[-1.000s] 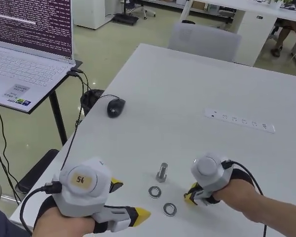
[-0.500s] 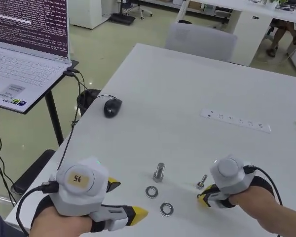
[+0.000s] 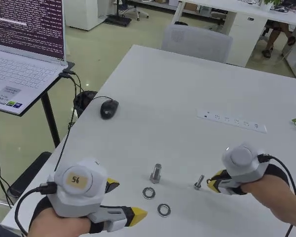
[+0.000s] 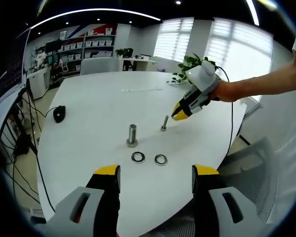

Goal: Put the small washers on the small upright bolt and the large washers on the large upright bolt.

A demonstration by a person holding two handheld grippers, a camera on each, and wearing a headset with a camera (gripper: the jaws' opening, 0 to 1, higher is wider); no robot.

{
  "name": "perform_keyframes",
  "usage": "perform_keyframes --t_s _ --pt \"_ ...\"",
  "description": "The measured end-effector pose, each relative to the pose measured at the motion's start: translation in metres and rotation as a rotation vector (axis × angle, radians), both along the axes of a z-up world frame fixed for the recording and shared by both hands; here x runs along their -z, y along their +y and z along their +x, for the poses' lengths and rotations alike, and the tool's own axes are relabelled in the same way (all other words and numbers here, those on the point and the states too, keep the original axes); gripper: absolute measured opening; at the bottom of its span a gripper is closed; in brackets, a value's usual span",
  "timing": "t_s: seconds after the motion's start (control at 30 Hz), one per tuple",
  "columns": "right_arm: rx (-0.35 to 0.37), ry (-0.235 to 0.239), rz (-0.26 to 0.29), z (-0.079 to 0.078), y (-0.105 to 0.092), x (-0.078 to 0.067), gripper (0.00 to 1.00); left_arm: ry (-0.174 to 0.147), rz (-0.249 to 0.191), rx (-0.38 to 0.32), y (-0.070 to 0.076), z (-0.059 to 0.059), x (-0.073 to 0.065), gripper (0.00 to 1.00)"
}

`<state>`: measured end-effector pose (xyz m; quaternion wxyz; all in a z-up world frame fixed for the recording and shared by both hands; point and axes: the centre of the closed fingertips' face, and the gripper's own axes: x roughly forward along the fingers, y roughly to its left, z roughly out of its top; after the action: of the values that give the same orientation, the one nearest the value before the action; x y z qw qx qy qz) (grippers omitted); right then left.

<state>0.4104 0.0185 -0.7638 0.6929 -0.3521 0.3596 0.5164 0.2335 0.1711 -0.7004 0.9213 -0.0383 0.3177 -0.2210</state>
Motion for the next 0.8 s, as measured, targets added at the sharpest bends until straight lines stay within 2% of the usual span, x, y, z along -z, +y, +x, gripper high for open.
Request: perform_keyframes --t_s 0.27,0.47,0.8 --pt "-0.042 -0.019 0.011 0.002 0.011 -0.011 0.14 0.001 -0.001 0.003 -0.001 0.0 0.0 0.58" --pt "-0.067 -0.009 -0.002 0.001 0.02 -0.005 0.14 -0.003 0.0 0.006 -0.002 0.001 -0.002 0.58" --pt "-0.076 0.003 -0.023 0.002 0.022 0.0 0.14 0.001 0.001 -0.001 0.0 -0.001 -0.001 0.58"
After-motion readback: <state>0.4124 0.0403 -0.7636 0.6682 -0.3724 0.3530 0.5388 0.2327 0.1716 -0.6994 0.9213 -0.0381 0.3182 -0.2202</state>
